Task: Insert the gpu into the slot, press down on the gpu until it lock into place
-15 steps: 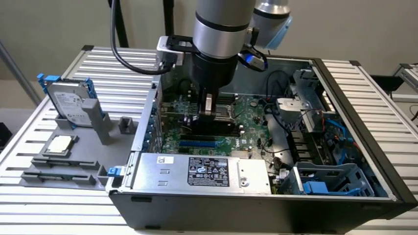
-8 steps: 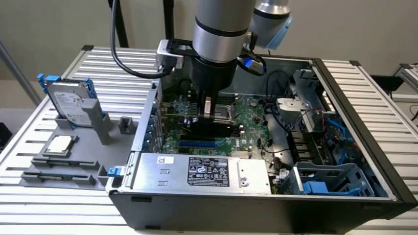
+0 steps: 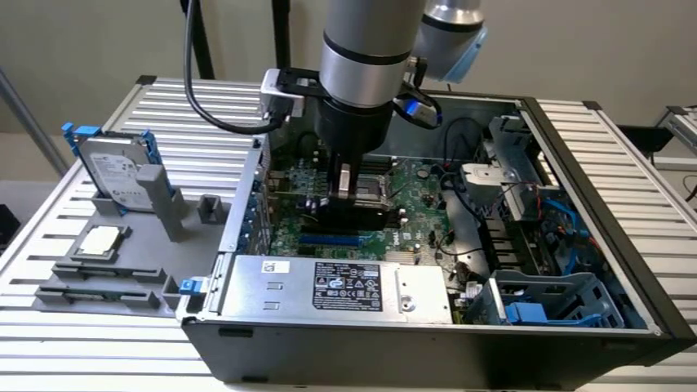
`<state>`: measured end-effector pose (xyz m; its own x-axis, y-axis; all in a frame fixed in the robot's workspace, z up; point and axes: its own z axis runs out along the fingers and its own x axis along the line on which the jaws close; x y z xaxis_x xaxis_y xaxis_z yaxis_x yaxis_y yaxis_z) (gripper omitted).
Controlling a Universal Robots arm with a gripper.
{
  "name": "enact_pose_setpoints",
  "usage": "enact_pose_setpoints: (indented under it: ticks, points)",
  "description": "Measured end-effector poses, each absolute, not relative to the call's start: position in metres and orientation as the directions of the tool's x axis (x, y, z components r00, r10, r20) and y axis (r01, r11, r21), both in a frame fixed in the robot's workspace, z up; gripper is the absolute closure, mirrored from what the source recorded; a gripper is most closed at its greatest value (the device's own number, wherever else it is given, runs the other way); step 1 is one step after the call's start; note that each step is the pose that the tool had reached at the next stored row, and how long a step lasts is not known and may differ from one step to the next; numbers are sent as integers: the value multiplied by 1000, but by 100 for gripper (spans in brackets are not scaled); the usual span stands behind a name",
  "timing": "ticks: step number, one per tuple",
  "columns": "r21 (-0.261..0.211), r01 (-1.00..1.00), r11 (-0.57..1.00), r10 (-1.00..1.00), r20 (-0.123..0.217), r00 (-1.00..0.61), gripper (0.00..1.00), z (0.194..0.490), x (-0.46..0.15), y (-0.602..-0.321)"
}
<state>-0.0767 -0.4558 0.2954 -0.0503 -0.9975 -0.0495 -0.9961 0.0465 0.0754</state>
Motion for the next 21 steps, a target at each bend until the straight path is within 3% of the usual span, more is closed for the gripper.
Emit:
enact_pose_setpoints:
  ticks: [21]
  points:
    - [77, -996, 46, -998, -50, -50, 74, 278, -77, -456]
